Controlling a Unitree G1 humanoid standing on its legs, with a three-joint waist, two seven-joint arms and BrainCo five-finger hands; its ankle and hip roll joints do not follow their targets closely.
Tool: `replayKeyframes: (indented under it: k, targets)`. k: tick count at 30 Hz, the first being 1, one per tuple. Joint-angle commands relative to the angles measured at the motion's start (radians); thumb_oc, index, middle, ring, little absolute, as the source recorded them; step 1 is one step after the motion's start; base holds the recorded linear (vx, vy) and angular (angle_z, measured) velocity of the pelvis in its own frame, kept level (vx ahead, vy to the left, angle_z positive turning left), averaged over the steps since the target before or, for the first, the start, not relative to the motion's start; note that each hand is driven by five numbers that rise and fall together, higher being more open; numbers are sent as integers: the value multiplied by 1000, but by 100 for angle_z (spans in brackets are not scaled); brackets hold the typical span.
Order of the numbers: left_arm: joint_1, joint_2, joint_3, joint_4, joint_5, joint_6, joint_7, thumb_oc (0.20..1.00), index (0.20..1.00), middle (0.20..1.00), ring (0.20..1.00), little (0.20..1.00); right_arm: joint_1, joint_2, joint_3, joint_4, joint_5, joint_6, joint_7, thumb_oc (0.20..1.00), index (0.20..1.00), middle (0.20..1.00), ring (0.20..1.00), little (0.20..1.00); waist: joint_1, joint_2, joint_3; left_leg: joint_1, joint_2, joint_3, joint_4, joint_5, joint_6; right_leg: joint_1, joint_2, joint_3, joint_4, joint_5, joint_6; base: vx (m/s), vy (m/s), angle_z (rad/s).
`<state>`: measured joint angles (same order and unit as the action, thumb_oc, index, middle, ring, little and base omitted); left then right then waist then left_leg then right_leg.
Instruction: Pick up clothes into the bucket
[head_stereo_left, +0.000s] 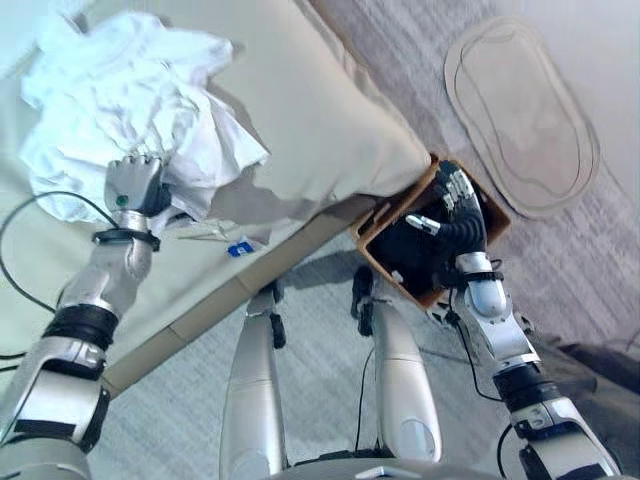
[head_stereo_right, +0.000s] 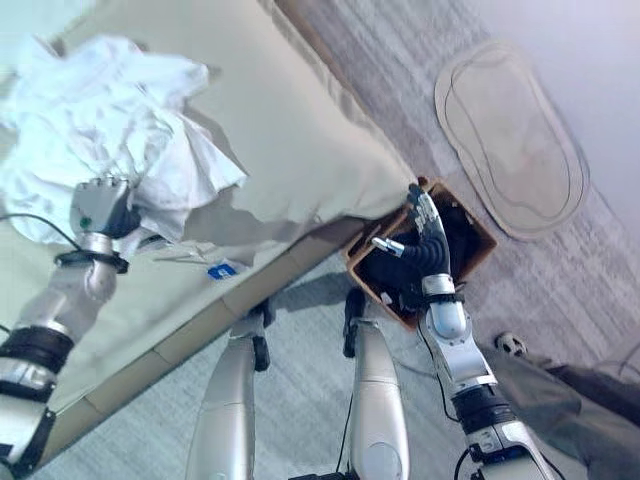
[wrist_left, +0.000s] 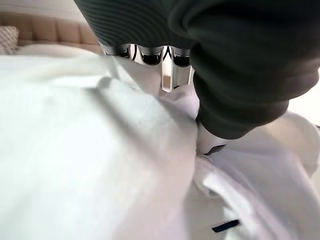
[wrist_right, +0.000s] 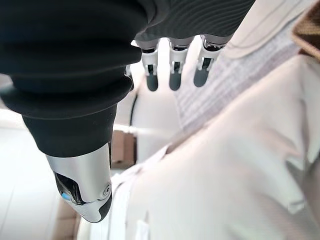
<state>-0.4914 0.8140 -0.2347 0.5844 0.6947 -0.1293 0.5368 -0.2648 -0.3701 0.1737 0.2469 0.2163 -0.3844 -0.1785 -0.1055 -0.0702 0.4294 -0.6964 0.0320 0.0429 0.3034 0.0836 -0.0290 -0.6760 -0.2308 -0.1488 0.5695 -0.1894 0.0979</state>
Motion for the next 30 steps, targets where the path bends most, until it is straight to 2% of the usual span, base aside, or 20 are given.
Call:
replayKeyframes:
  k: [1, 9, 15, 24, 26, 30]
  targets:
    - [58, -11, 78, -85, -13, -52, 14, 200, 200, 200, 200, 200, 49, -30, -29, -22, -22, -22, 9, 1000, 1000, 1000, 1000, 1000, 8, 42, -107, 58, -2, -44, 19, -91, -3, 78, -40, -6, -265, 241, 83, 109, -43, 4]
    - [215, -41, 224, -303, -92, -140, -40, 200, 200, 200, 200, 200, 100, -21, -43, 21, -46, 11, 41, 1000, 1000, 1000, 1000, 1000, 31, 58, -160, 300, 3, -42, -151, -55, -12, 313, -27, -42, -409, 259, 88, 102, -24, 7]
    - [211, -66, 304, -451, -161, -179, -69, 200, 200, 200, 200, 200, 125, -9, -47, 37, -76, 35, 68, 1000, 1000, 1000, 1000, 1000, 40, 72, -206, 420, 8, -41, -270, -15, -28, 414, -22, -81, -460, 260, 95, 72, -8, 4]
    - [105, -54, 296, -553, -249, -215, -110, 200, 200, 200, 200, 200, 131, 0, 15, 32, -118, 59, 115, 1000, 1000, 1000, 1000, 1000, 41, 77, -266, 527, 4, -29, -299, -38, -21, 521, -13, -89, -495, 253, 103, 78, -9, 3]
    - [95, -79, 279, -636, -344, -263, -156, 200, 200, 200, 200, 200, 136, -11, 39, 9, -169, 64, 128, 1000, 1000, 1000, 1000, 1000, 44, 76, -287, 551, 3, -27, -311, -39, -21, 548, -11, -96, -506, 252, 105, 81, -12, -2]
    - [89, -109, 238, -713, -428, -295, -217, 200, 200, 200, 200, 200, 116, -35, 78, -24, -234, 60, 142, 1000, 1000, 1000, 1000, 1000, 45, 74, -306, 580, -1, -28, -320, -43, -18, 578, -11, -101, -517, 253, 106, 62, -12, 2]
